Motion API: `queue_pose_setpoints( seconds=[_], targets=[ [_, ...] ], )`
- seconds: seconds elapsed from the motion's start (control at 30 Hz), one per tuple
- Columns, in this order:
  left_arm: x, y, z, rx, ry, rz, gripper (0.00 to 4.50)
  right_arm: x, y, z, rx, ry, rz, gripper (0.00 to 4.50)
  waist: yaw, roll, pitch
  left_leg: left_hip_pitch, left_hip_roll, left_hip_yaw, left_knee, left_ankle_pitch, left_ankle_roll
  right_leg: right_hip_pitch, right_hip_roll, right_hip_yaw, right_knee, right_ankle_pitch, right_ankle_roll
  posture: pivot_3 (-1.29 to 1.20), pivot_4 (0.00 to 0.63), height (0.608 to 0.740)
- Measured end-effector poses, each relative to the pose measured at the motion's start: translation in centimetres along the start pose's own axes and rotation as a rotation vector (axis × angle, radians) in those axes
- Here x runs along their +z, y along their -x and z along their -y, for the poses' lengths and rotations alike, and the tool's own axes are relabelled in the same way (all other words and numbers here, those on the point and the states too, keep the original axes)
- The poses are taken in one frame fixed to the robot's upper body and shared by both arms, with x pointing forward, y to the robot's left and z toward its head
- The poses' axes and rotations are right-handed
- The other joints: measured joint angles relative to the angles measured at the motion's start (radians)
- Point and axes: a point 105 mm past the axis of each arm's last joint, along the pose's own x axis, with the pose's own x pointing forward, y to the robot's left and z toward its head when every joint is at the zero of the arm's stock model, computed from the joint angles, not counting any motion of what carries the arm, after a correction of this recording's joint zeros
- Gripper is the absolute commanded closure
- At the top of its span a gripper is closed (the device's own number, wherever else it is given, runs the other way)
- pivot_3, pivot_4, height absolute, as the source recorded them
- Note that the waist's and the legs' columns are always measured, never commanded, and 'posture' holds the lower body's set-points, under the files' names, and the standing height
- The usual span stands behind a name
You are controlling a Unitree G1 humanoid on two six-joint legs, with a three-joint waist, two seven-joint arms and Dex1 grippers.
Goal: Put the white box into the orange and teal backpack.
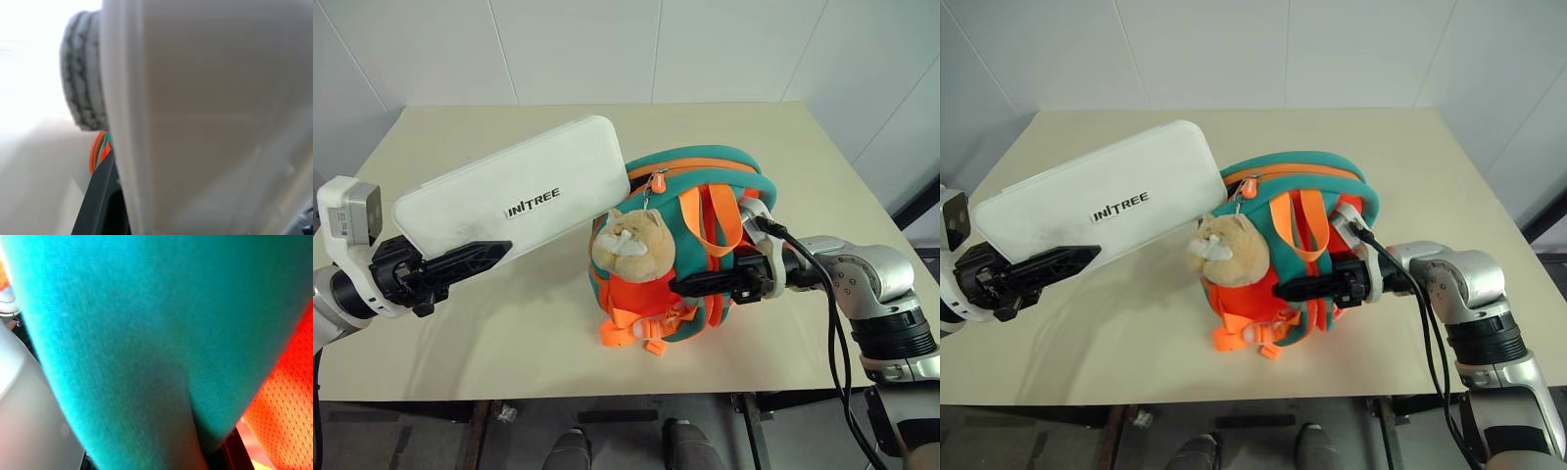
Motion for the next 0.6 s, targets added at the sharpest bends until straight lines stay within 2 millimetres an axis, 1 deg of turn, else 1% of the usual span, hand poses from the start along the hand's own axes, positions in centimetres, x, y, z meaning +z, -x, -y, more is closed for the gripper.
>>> queue_pose_setpoints(
  seconds=[0.07, 0.17, 0.2, 0.23, 0.3, 0.33, 0.4, 0.43, 0.47, 0.53, 0.6],
  targets=[
    [0.0, 0.2, -0.1, -0.002, -0.014, -0.038, 3.04, 0.0, 0.0, 0.0, -0.001, 0.004, 0.001, 4.48, 0.000, 0.000, 0.000, 0.000, 0.000, 0.000, 0.000, 0.000, 0.000, 0.000, 0.000, 0.000, 0.000, 0.000, 0.000, 0.00, 0.150, 0.740],
    [-1.4, 0.8, -0.2, -0.001, -0.043, -0.176, 3.04, 0.0, 0.0, 0.0, -0.001, 0.005, 0.002, 4.48, -0.001, 0.000, 0.000, 0.000, 0.000, 0.000, 0.000, 0.000, 0.000, 0.000, 0.000, 0.000, 0.000, -0.001, -0.002, 0.00, 0.150, 0.740],
    [-2.1, 0.9, -0.5, -0.001, -0.072, -0.246, 3.04, 0.0, 0.0, 0.0, -0.002, 0.005, 0.002, 4.48, -0.001, 0.000, 0.000, 0.000, 0.000, 0.001, 0.000, 0.000, 0.000, 0.000, 0.000, 0.000, 0.000, -0.002, -0.004, 0.00, 0.150, 0.740],
    [-2.6, 0.8, -0.8, 0.001, -0.108, -0.284, 3.04, -0.1, 0.0, 0.0, -0.002, 0.006, 0.003, 4.48, -0.001, 0.000, 0.000, 0.000, 0.000, 0.001, 0.000, 0.000, 0.000, 0.000, 0.000, 0.000, -0.001, -0.006, -0.012, 0.00, 0.150, 0.740],
    [-3.1, 0.2, -1.8, 0.000, -0.206, -0.337, 3.04, -0.1, 0.0, 0.1, 0.000, 0.006, 0.004, 4.48, 0.004, 0.000, 0.000, 0.000, 0.000, 0.000, 0.000, 0.000, 0.000, 0.000, 0.000, 0.000, 0.000, -0.006, -0.012, 0.00, 0.150, 0.740],
    [-2.9, -0.4, -2.3, -0.007, -0.261, -0.354, 3.04, -0.1, -0.1, 0.1, 0.000, 0.007, 0.006, 4.48, 0.007, 0.000, 0.000, 0.000, 0.000, 0.000, 0.000, 0.000, 0.000, 0.001, 0.000, 0.000, 0.000, -0.006, -0.012, 0.00, 0.150, 0.740],
    [-2.4, -1.5, -2.7, -0.024, -0.321, -0.358, 3.04, -0.1, -0.2, 0.1, 0.003, 0.014, 0.010, 4.48, 0.006, 0.000, 0.000, 0.000, -0.001, 0.000, 0.001, 0.001, 0.000, 0.001, 0.000, 0.000, -0.001, -0.005, -0.011, 0.00, 0.150, 0.740],
    [-1.8, -2.6, -3.2, -0.036, -0.345, -0.326, 3.04, -0.1, -0.2, 0.2, 0.003, 0.017, 0.014, 4.48, 0.007, 0.000, 0.000, 0.000, -0.001, 0.000, 0.001, 0.001, 0.001, 0.002, -0.001, 0.000, -0.001, -0.002, -0.005, 0.00, 0.150, 0.740],
    [-1.5, -3.6, -3.4, -0.046, -0.359, -0.300, 3.04, -0.1, -0.4, 0.1, 0.011, 0.019, 0.019, 4.48, 0.005, 0.000, 0.000, 0.000, -0.001, 0.000, 0.001, 0.001, 0.001, 0.002, 0.000, 0.000, 0.000, 0.003, 0.005, 0.00, 0.150, 0.740],
    [-1.6, -5.5, -3.7, -0.083, -0.360, -0.291, 3.04, -0.2, -0.5, 0.1, 0.014, 0.018, 0.023, 4.48, 0.003, 0.000, 0.000, 0.000, -0.001, 0.000, 0.001, 0.001, 0.001, 0.002, 0.000, 0.000, 0.000, 0.004, 0.006, 0.00, 0.150, 0.740],
    [-2.2, -7.5, -3.5, -0.141, -0.369, -0.325, 3.04, -0.3, -0.6, 0.2, 0.016, 0.019, 0.023, 4.48, 0.003, 0.000, 0.000, 0.000, -0.001, -0.001, 0.001, 0.001, 0.001, 0.001, 0.000, 0.000, 0.001, 0.004, 0.006, 0.00, 0.150, 0.740]
  ],
)
